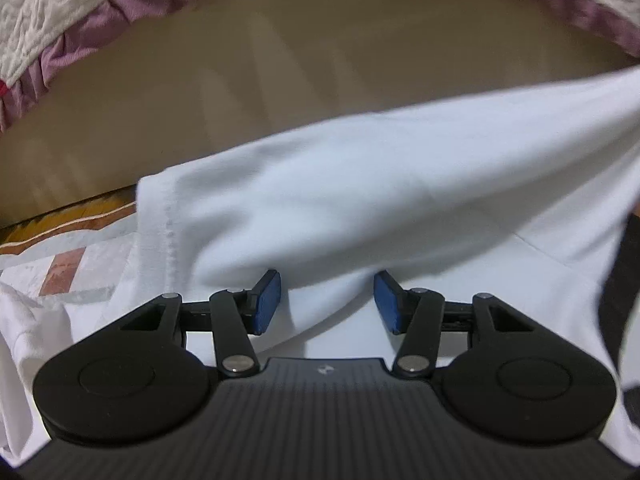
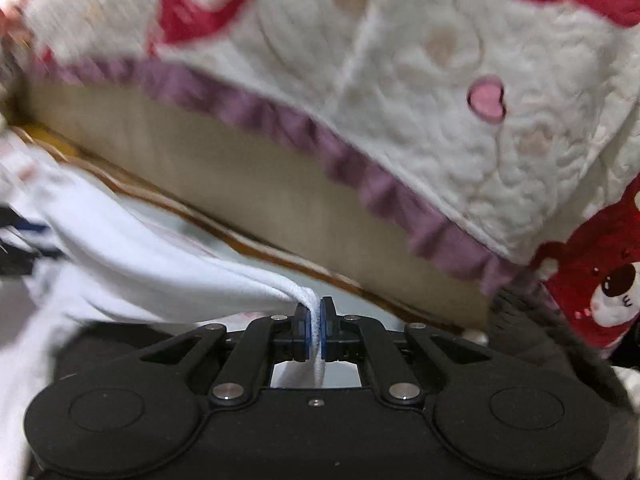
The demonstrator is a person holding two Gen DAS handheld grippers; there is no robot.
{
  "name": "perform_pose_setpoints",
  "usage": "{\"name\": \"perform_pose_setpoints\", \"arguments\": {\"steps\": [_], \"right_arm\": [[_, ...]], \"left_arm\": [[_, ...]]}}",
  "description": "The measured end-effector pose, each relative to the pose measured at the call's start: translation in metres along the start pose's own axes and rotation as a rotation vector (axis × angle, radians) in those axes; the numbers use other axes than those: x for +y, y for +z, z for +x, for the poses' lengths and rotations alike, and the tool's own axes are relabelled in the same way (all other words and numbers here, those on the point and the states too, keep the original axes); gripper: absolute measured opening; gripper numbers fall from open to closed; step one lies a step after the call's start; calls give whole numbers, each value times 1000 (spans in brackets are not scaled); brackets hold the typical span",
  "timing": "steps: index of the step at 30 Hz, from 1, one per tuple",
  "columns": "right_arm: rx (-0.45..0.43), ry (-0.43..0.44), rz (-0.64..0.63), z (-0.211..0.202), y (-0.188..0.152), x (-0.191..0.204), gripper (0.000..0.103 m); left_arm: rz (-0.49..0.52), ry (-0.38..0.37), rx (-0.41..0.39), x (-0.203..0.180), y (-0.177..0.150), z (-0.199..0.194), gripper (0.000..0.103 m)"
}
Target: Fold clothes
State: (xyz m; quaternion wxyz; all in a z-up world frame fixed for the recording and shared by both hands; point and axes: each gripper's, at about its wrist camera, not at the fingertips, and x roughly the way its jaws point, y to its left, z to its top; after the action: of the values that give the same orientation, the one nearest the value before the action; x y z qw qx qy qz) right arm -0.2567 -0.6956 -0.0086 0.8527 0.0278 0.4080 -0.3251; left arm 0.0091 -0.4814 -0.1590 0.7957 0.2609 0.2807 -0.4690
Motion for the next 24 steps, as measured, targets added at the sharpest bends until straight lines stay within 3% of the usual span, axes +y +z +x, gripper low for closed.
{"name": "perform_pose_setpoints", "arguments": {"steps": [3, 8, 11, 13, 15, 16, 17, 19, 22, 24], "right_arm": [[97, -23, 33, 44, 6, -19, 7], [75, -152, 48, 100, -14, -21, 11], [38, -264, 76, 113, -32, -21, 29], [-35, -271, 97, 105, -37, -19, 34], [-125, -268, 130, 79, -50, -15, 50], [-170, -266, 147, 65, -57, -12, 60], [-196, -255, 165, 52, -67, -10, 62], [-215, -241, 180, 25, -91, 0, 63], [-181, -207, 132, 12, -120, 20, 63], [-143, -190, 115, 19, -129, 27, 63]], "left_arm": [[-4, 63, 54, 4, 16, 20, 51], [57, 159, 63, 5, 32, 31, 53], [54, 233, 67, 10, 40, 39, 53], [54, 260, 71, 14, 41, 44, 53], [68, 285, 44, 12, 39, 41, 53], [78, 258, 3, 7, 37, 33, 53], [90, 216, -36, 0, 36, 24, 53], [126, 47, -98, -26, 31, 4, 53], [259, -127, -157, -73, 22, -19, 53], [319, -172, -161, -96, 14, -21, 53]]}}
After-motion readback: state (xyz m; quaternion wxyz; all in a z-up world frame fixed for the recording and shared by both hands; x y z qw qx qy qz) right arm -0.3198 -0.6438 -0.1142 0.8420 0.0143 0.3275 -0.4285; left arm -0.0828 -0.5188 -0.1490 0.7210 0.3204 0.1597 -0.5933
